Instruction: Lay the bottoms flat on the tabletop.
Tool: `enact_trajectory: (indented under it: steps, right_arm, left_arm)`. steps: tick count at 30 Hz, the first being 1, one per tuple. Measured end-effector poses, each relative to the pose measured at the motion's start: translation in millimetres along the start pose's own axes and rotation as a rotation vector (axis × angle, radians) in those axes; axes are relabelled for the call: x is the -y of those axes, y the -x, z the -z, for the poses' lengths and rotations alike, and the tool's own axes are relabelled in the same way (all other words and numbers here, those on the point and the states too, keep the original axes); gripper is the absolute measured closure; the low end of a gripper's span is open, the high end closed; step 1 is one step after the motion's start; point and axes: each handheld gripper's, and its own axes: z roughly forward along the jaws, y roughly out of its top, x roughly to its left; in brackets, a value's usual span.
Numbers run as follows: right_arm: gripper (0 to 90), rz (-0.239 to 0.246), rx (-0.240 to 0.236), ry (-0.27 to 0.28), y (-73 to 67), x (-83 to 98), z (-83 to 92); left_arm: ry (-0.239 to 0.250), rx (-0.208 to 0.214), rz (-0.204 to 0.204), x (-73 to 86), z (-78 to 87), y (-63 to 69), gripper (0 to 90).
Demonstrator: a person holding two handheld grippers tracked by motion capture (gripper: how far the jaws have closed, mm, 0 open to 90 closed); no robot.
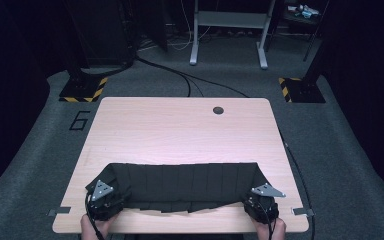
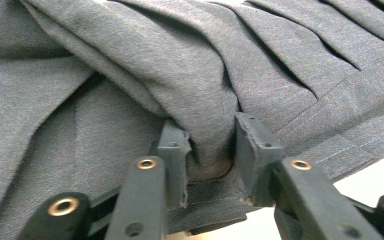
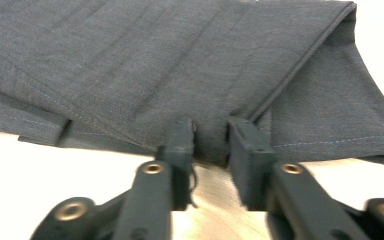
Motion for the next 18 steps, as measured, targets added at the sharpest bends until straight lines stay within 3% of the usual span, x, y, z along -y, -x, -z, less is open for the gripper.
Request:
enact_trajectory:
  steps: [7, 14, 18]
  right_arm:
    - [85.1, 0.000, -0.015, 0.008, 5.0, -2.3, 3.6]
    - [86.6, -0.001, -0.025, 0.062, 4.7, -9.1, 13.9]
    - [87.0, 0.014, -0.019, 0.084, 3.6, -14.7, 18.2]
  left_arm:
    - [0.001, -0.003, -0.014, -5.8, 3.0, -0.1, 78.4]
    - [0.040, -0.011, -0.035, -17.0, 11.8, 1.7, 80.1]
    - [0.037, 0.002, -0.049, -23.1, 13.9, -0.3, 80.3]
